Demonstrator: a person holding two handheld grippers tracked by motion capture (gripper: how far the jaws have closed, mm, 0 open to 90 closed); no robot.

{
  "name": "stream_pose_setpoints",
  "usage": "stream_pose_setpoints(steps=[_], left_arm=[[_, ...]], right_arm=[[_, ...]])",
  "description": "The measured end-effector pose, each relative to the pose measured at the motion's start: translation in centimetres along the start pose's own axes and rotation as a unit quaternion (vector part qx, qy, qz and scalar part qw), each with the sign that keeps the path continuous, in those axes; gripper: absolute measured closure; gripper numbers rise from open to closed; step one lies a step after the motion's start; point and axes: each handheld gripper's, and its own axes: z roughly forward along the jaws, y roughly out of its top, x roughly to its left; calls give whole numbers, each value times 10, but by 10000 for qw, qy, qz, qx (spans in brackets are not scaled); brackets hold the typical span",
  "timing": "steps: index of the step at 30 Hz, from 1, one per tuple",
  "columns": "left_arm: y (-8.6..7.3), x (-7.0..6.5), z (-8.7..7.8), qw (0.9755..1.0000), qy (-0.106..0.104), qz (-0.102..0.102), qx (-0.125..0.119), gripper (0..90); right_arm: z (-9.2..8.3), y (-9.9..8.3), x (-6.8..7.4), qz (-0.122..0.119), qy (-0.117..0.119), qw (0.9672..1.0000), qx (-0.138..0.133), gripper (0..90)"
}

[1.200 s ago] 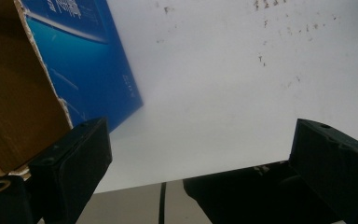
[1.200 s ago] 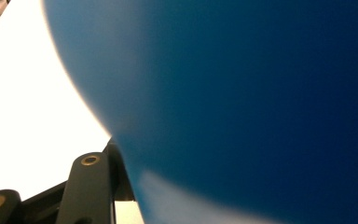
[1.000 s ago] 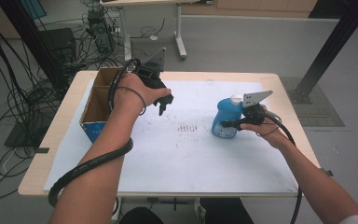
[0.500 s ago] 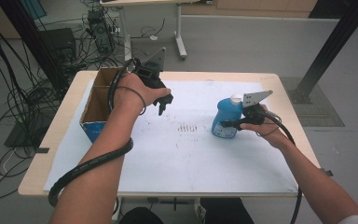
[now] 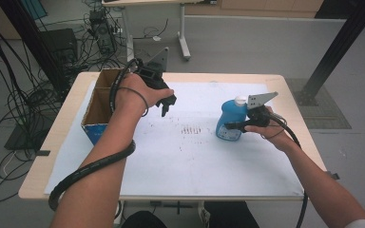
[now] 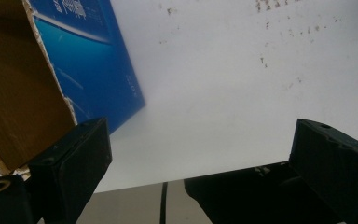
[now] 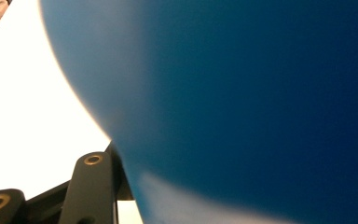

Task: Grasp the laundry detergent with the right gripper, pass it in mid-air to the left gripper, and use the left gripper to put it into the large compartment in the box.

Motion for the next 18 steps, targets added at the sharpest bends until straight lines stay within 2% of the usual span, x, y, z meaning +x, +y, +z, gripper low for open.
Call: stream_pose_setpoints(steps=[3, 18], left_arm=[[-1, 1, -1, 10000, 0, -44, -23, 60], [-1, -2, -6, 10000, 35, 3, -20, 60]], right_arm=[[0, 0, 0, 1, 1, 10000, -1, 430], [0, 0, 0, 4, 5, 10000, 24, 444]])
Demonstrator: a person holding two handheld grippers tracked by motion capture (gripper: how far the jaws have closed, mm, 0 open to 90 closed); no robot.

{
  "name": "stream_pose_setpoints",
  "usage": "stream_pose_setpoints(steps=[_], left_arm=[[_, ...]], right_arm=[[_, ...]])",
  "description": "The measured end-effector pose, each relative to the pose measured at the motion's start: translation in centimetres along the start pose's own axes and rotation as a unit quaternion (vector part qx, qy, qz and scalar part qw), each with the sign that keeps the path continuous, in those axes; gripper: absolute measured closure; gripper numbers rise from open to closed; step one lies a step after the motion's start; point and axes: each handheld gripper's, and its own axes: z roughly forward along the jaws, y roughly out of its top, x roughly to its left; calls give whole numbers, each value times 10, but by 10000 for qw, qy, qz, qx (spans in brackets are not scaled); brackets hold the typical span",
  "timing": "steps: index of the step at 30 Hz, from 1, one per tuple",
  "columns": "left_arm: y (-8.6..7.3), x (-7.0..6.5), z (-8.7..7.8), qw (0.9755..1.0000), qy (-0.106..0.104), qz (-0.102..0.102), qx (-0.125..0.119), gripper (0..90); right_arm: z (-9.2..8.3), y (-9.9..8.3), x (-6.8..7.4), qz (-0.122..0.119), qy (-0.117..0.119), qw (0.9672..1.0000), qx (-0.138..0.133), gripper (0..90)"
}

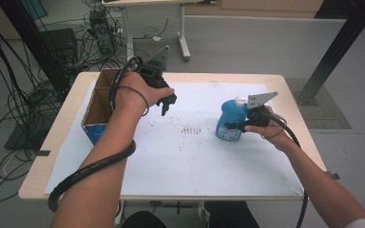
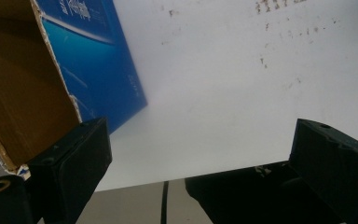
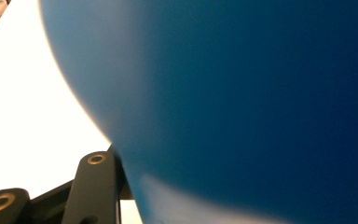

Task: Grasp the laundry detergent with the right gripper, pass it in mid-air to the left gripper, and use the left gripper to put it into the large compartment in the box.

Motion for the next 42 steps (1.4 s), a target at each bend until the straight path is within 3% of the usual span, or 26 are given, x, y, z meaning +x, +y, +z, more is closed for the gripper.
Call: stream_pose_setpoints(steps=[15, 42], left_arm=[[-1, 0, -2, 10000, 42, -66, -50, 61], [-2, 1, -5, 10000, 26, -3, -54, 61]], right_arm=[[0, 0, 0, 13, -8, 10000, 4, 442], [0, 0, 1, 20, -19, 10000, 22, 443]])
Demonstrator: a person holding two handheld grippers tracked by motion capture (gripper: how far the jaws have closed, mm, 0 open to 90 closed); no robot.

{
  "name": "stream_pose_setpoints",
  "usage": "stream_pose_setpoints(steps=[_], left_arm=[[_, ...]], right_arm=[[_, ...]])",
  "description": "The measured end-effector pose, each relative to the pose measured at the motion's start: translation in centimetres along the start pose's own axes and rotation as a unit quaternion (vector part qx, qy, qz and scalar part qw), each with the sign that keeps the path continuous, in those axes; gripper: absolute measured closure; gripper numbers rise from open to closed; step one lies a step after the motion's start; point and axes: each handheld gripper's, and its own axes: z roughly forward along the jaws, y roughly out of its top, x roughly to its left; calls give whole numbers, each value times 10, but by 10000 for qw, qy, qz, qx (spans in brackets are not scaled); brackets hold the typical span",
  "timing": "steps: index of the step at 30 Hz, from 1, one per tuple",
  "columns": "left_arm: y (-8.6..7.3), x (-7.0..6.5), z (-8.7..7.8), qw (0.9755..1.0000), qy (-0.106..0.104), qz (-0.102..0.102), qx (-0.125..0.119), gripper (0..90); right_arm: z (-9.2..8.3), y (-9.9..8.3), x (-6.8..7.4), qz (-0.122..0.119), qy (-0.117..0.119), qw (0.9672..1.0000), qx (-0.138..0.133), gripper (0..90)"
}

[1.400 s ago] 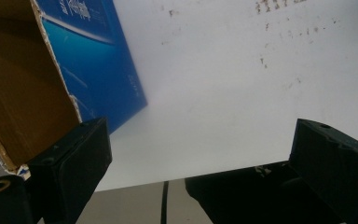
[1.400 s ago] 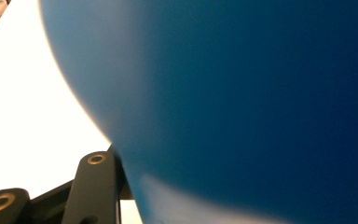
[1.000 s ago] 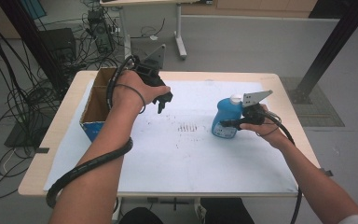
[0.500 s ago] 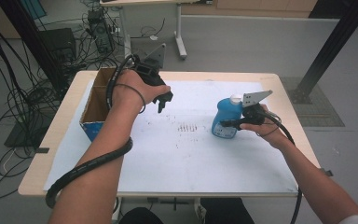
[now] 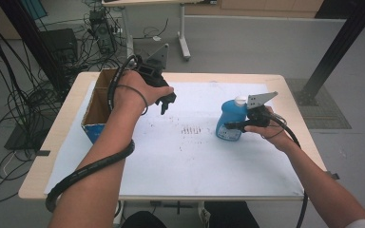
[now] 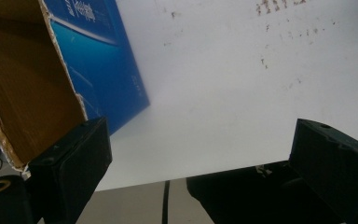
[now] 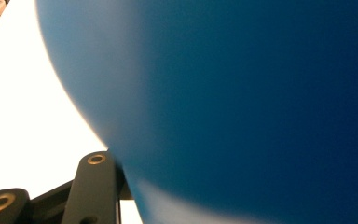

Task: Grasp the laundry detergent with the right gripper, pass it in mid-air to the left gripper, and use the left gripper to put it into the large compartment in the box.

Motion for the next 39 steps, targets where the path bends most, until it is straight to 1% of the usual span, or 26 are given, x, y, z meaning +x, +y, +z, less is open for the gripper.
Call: stream_pose_setpoints(steps=[3, 9, 10, 12, 13, 14, 16, 18, 19, 20, 21, 22, 24, 25, 27, 28, 30, 31, 32, 33, 34, 35, 36, 37, 38, 39], left_arm=[[0, 0, 0, 10000, -11, 6, -15, 61], [-2, 2, -3, 9999, -90, 108, -39, 64], [-1, 3, -4, 9998, -88, 188, -24, 64], [-2, 4, -6, 9997, -94, 199, -58, 64], [-2, 5, -9, 9995, -139, 267, -83, 63], [-3, 6, -10, 9994, -174, 275, -119, 60], [-3, 9, -14, 9990, -186, 390, -147, 58], [-3, 9, -15, 9988, -197, 414, -163, 55], [-3, 9, -19, 9978, -165, 604, -216, 54], [-3, 9, -19, 9978, -165, 604, -216, 54], [-4, 10, -22, 9970, -170, 710, -244, 54], [-4, 10, -25, 9958, -201, 837, -300, 54], [-5, 10, -29, 9944, -196, 986, -331, 54], [-5, 11, -31, 9931, -172, 1113, -335, 53], [-7, 12, -35, 9910, -178, 1277, -361, 52], [-7, 12, -37, 9902, -186, 1332, -375, 53], [-10, 14, -42, 9877, -197, 1498, -407, 54], [-10, 14, -42, 9877, -197, 1498, -407, 55], [-10, 14, -44, 9869, -204, 1538, -432, 54], [-11, 15, -47, 9855, -215, 1621, -456, 54], [-15, 15, -52, 9821, -270, 1791, -523, 55], [-15, 15, -52, 9821, -270, 1791, -523, 54], [-18, 14, -58, 9790, -280, 1947, -542, 54], [-18, 14, -58, 9790, -280, 1947, -542, 54], [-20, 15, -65, 9756, -289, 2077, -649, 54], [-20, 15, -65, 9756, -289, 2077, -649, 54]], right_arm=[[0, 0, 0, 8, -8, 10000, 8, 443], [1, 3, 1, 85, -51, 9999, 76, 444], [1, 4, 1, 91, -51, 9999, 112, 444], [1, 6, 2, 108, -46, 9998, 155, 444], [0, 9, 3, 134, -34, 9997, 217, 445], [-1, 11, 4, 151, -29, 9996, 231, 444], [-2, 16, 6, 271, -2, 9993, 250, 444], [-4, 19, 8, 326, -1, 9991, 259, 444], [-7, 27, 11, 409, -5, 9988, 273, 444], [-8, 32, 13, 451, -5, 9986, 265, 444], [-8, 32, 13, 451, -5, 9986, 265, 444], [-11, 43, 18, 511, -25, 9981, 334, 444], [-14, 56, 24, 510, -76, 9976, 467, 444], [-15, 62, 28, 504, -93, 9973, 519, 444], [-18, 76, 33, 602, -113, 9964, 586, 444], [-19, 82, 36, 637, -111, 9962, 579, 444], [-21, 96, 43, 679, -80, 9961, 564, 443], [-21, 96, 43, 679, -80, 9961, 564, 443], [-21, 111, 50, 675, -46, 9961, 570, 443], [-21, 111, 50, 675, -46, 9961, 570, 443], [-20, 125, 56, 636, 10, 9963, 571, 443], [-20, 125, 56, 636, 10, 9963, 571, 443], [-17, 138, 62, 630, 154, 9964, 540, 442], [-17, 138, 62, 630, 154, 9964, 540, 442], [-13, 150, 67, 567, 256, 9966, 539, 442], [-13, 150, 67, 567, 256, 9966, 539, 442]])
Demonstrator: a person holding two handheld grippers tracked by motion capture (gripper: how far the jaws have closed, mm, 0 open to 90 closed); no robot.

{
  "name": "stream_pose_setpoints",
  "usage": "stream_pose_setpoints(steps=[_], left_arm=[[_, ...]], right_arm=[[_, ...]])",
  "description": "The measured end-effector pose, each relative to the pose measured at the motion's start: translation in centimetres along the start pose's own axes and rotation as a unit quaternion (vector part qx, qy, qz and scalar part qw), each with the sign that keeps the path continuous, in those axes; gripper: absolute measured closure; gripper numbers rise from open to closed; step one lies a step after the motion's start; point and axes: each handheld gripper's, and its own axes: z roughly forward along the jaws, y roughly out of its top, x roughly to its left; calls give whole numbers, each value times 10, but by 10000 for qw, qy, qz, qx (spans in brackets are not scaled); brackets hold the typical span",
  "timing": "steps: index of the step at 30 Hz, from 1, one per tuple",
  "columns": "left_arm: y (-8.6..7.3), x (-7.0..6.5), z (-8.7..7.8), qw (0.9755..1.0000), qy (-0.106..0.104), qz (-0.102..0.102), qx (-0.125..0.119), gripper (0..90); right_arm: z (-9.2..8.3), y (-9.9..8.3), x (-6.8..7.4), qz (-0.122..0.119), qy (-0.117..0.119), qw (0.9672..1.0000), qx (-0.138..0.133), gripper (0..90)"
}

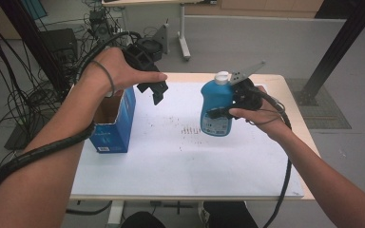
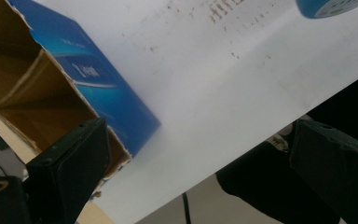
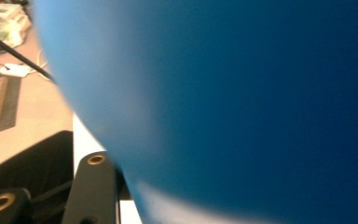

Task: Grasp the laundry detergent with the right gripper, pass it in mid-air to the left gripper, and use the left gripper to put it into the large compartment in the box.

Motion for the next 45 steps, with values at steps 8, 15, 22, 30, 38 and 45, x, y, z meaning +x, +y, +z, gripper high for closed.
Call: stream_pose_setpoints(steps=[8, 15, 22, 30, 38, 45], left_arm=[[-2, -1, -20, 9982, 14, 598, -30, 54], [1, -1, -30, 9937, 32, 1109, -126, 63], [6, -3, -29, 9867, -44, 1614, -179, 61], [8, -3, -19, 9798, -186, 1990, -49, 61], [10, -7, -6, 9768, -354, 2113, 55, 62], [14, -11, 6, 9739, -474, 2219, 111, 61]], right_arm=[[30, 32, 11, -317, 261, 9991, 101, 441], [72, 49, 15, -573, 536, 9969, 93, 439], [98, 59, 22, -784, 831, 9934, 52, 439], [114, 61, 31, -1004, 1121, 9886, -6, 439], [116, 62, 39, -1309, 1346, 9821, -175, 438], [118, 61, 43, -1423, 1405, 9796, -189, 438]])
